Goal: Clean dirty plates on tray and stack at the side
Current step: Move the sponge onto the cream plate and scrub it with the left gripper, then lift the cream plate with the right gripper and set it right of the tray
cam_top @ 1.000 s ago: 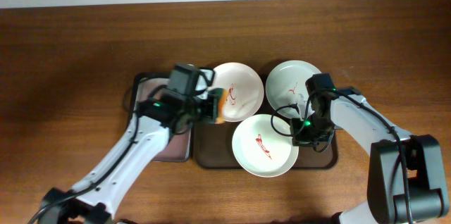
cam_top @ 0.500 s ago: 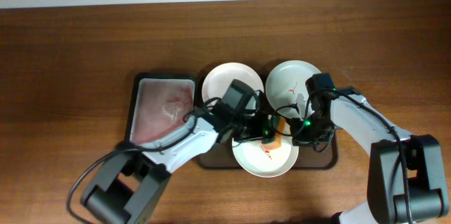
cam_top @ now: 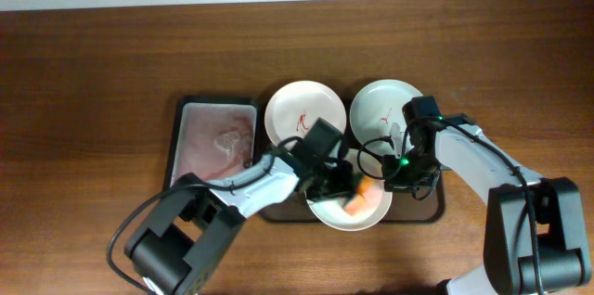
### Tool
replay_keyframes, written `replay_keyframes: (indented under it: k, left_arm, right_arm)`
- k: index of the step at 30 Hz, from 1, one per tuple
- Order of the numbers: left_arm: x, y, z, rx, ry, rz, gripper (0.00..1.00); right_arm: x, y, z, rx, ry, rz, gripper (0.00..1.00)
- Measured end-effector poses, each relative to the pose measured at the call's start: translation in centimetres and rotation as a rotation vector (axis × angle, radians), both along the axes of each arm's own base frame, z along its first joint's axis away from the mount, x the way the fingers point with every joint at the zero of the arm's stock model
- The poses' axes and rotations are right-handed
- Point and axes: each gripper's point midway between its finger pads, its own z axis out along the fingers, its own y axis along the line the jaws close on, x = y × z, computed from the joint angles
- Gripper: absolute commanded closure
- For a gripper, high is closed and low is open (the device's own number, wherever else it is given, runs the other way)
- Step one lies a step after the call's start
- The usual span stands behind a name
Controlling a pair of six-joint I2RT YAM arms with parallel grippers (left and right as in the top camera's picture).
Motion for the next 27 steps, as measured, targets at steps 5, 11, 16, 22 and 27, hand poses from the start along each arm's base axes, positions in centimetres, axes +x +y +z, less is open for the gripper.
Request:
replay_keyframes:
  k: [5, 11, 16, 22, 27]
  left_arm:
    - [3.2, 4.3, 0.1, 0.094, -0.095, 0.036, 1.00]
    - [2.1, 7.1, 1.6, 0.192, -0.135, -0.030, 1.00]
    - [1.7, 10.5, 5.4, 0.274, -0.232, -0.053, 1.00]
    - [5.7, 17.2, 8.4, 0.382, -0.370, 0.079, 1.00]
    - [8.0, 22.6, 7.9, 0.464, -0.392, 0.121, 1.00]
  right_arm:
    - [0.0, 0.1, 0.0, 0.003, 0.001, -0.001, 0.96]
    - [0.0, 0.0, 0.0, 0.002, 0.002, 0.000, 0.96]
    - [-0.1, 0.0, 0.1, 0.002, 0.004, -0.001, 0.96]
    - [1.2, -0.6, 2.0, -0.039, -0.042, -0.001, 0.96]
    - [3.0, -2.1, 6.4, -0.159, -0.218, 0.002, 0.96]
